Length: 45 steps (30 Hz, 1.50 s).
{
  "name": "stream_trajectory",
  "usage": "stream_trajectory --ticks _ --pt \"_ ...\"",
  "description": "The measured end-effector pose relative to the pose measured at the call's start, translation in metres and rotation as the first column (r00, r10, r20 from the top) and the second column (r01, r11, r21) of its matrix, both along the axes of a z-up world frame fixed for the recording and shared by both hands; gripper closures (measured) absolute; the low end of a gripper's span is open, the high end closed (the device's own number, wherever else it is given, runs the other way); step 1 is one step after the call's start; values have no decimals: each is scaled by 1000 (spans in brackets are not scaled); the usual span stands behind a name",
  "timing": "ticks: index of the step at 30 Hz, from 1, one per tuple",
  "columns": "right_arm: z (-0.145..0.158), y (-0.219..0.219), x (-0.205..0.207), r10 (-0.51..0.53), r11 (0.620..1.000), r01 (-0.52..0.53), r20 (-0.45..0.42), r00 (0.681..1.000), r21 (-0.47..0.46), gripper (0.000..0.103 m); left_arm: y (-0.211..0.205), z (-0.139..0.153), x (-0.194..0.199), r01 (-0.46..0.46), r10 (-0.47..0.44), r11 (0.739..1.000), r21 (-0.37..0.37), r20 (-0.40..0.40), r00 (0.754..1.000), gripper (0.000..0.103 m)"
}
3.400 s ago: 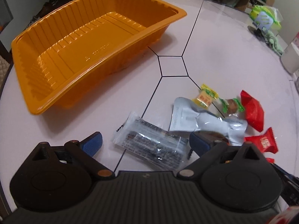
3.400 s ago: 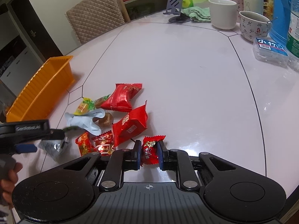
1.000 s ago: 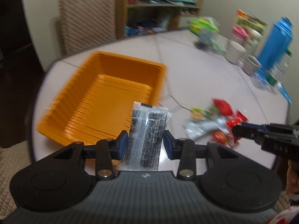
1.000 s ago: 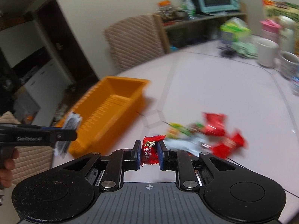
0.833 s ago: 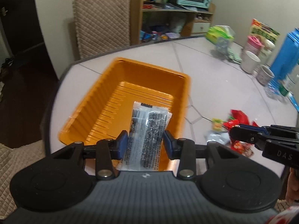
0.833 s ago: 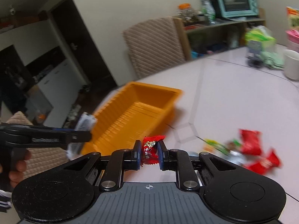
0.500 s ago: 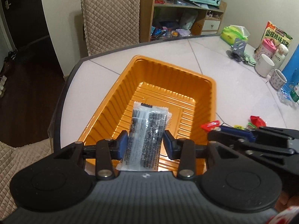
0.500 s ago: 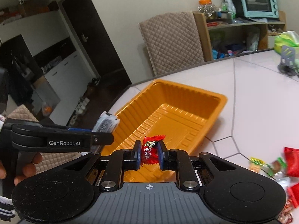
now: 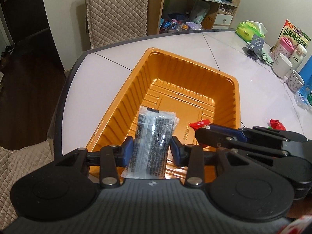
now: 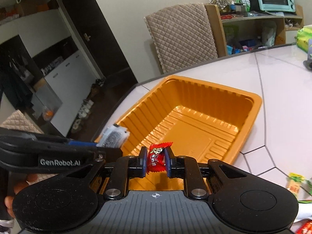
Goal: Organize snacks
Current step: 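Carry both snacks over the orange tray and open both tools, then withdraw both open tools from the tray back toward the snack pile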
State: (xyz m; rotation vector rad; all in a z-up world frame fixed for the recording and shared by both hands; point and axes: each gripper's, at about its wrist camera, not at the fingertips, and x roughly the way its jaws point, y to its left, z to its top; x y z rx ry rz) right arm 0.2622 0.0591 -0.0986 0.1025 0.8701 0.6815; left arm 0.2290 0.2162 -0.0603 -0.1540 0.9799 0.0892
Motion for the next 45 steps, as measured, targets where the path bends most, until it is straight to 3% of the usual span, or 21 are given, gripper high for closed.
stream_trajectory --ticks 17,24,32,45 --pt "7 -18 -5 -22 999 21 -20 1000 -39 81 -8 -3 8 15 -15 1000 4 0 1000 66" --pt "14 -23 -11 -21 999 21 -10 1000 -40 79 -12 4 5 15 -16 999 29 26 1000 61" --pt "25 -30 -23 -32 999 32 15 999 -22 59 -12 12 -15 -23 23 999 24 34 999 53" --pt "43 -68 -57 -30 1000 29 21 999 9 55 -33 25 -60 -64 64 998 -3 54 997 50"
